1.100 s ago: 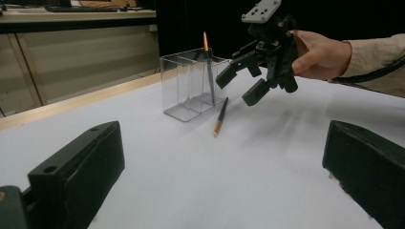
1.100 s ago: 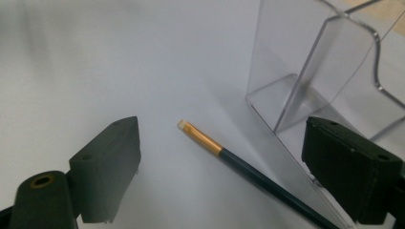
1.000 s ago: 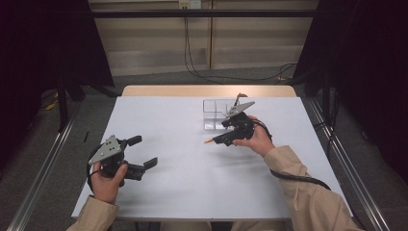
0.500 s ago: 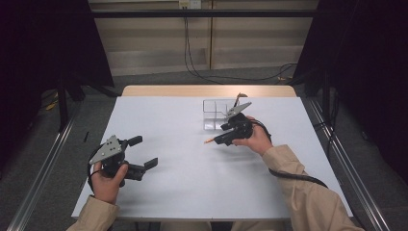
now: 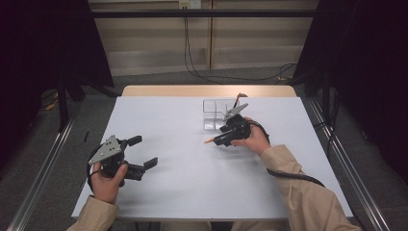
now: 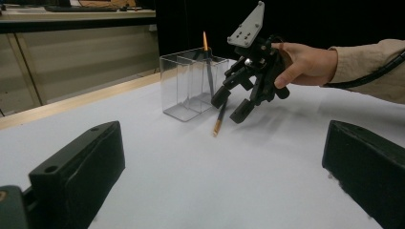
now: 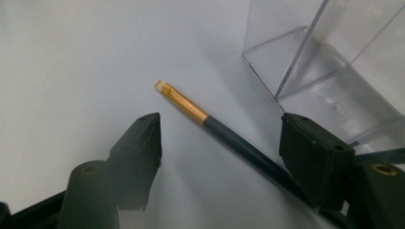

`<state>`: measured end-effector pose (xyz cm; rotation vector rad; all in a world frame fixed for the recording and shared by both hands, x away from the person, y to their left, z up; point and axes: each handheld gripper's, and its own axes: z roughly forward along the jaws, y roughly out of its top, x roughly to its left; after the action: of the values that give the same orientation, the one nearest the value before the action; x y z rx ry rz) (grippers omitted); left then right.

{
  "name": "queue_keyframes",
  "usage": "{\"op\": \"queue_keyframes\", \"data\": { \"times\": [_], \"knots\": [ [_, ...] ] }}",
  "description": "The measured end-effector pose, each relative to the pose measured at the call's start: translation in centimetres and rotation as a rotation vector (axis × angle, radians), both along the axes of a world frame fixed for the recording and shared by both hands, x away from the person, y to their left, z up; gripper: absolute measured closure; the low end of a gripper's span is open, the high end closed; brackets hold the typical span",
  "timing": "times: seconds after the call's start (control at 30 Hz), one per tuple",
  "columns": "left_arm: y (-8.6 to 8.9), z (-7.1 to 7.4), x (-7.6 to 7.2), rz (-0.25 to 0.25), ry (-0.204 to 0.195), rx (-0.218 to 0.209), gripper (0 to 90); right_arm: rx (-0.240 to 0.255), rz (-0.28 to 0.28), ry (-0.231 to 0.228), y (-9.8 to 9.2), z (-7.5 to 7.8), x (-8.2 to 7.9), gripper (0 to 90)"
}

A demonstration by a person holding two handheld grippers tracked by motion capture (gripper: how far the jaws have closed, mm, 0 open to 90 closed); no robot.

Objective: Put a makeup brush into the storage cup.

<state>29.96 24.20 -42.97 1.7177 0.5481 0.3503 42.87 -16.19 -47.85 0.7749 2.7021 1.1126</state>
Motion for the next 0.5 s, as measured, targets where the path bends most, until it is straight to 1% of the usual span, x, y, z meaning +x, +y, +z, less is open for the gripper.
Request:
{"op": "queue_keyframes", "data": {
  "times": [0.17, 0.23, 0.33, 0.5],
  "knots": [
    [0.06, -0.02, 0.01, 0.003, 0.002, 0.003, 0.5, -0.017, 0.000, 0.011, -0.08, -0.23, -0.01, 31.2],
    [0.08, 0.01, 0.00, 0.002, -0.001, 0.001, 0.5, -0.037, 0.001, 0.007, -0.09, -0.29, -0.04, 31.8],
    [0.08, 0.04, -0.02, 0.004, -0.001, 0.000, 0.5, -0.044, 0.000, 0.012, -0.06, -0.37, -0.08, 32.3],
    [0.02, 0.04, -0.01, 0.003, -0.002, 0.004, 0.5, -0.074, 0.013, 0.011, 0.03, -0.14, -0.07, 36.9]
  ]
}}
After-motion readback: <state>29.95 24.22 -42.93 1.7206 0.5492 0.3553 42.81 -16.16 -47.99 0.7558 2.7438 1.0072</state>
